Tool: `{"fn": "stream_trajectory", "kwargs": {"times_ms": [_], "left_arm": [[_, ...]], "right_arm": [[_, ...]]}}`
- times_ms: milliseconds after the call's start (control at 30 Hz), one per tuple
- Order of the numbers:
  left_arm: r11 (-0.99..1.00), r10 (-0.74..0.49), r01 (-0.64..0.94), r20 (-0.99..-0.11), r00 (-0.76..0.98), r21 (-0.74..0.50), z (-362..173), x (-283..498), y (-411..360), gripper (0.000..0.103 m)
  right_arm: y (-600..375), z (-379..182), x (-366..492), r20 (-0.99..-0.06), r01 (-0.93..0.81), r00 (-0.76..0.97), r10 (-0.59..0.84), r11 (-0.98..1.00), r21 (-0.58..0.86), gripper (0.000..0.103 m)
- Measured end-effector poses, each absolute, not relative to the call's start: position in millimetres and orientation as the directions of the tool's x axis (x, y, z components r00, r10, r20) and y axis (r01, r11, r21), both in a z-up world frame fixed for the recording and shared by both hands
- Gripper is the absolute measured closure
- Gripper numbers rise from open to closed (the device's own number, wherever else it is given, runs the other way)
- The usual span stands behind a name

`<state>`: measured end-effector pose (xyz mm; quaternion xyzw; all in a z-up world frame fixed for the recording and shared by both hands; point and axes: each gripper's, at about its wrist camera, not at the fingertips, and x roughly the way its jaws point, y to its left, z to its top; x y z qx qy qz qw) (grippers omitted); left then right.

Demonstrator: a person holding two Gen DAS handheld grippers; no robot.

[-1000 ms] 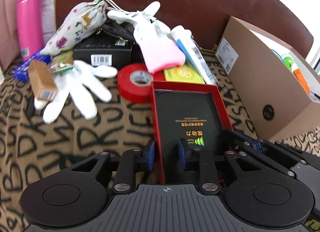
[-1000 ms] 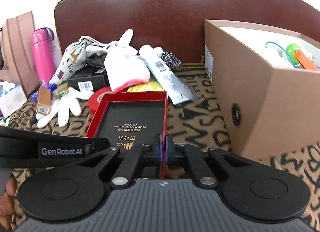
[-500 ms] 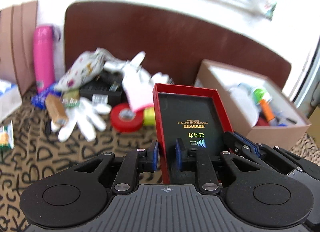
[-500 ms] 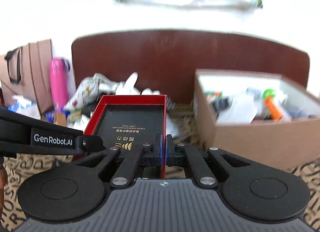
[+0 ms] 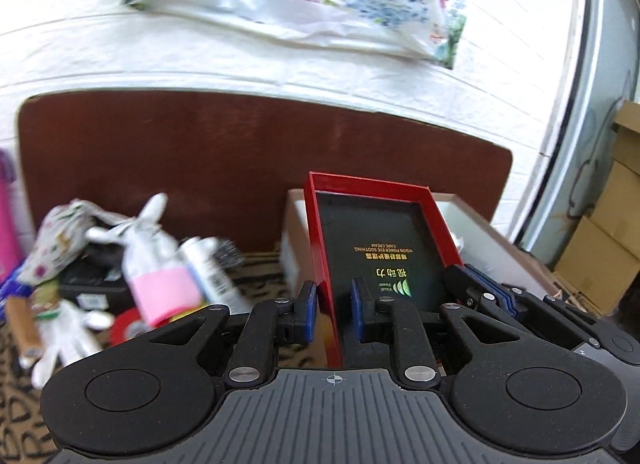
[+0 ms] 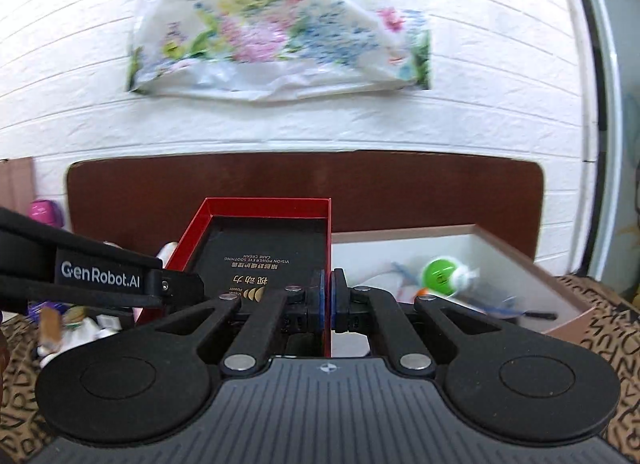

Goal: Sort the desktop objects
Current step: 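Lift the red-framed black box and carry it over the cardboard box, then lower the red-framed box into the cardboard box and open both grippers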

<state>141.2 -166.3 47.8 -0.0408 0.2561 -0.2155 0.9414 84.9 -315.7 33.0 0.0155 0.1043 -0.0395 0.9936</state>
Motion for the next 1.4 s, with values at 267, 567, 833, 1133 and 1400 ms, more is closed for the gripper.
{"fn": "stream_trajectory", "kwargs": {"times_ms": [267,567,833,1133,1400], "left_arm": [[0.877,-0.474,0.438,-0.494,0.728,-0.197,41.0,193.8,-212.5,0.089],[0.868,-0.491,0.437,-0.547,0.678,-0.238,22.3,253.2,-240.3,0.089],[0.905,-0.415,0.382,-0.587,0.695,-0.188,7.1,277.3,-249.8,0.037],[0.896,-0.441,0.389,-0.533,0.722,-0.215,15.7,249.1,-231.0,0.003],[0.9,-0.435,0.375,-0.535,0.724,-0.224,13.3,234.8,-216.5,0.0]], "right_arm": [[-361.3,33.0,130.4,-0.259,0.132,0.958,-0.119,0.991,0.035,0.099],[-390.9,26.8,194.9,-0.379,0.105,0.922,-0.084,0.994,0.034,0.099],[-392.9,14.2,229.4,-0.476,0.096,0.874,-0.098,0.995,-0.027,0.055],[-399.4,18.4,188.9,-0.381,0.184,0.911,-0.16,0.983,0.026,0.015],[-389.1,21.3,173.4,-0.364,0.216,0.909,-0.203,0.976,-0.004,0.002]]}}
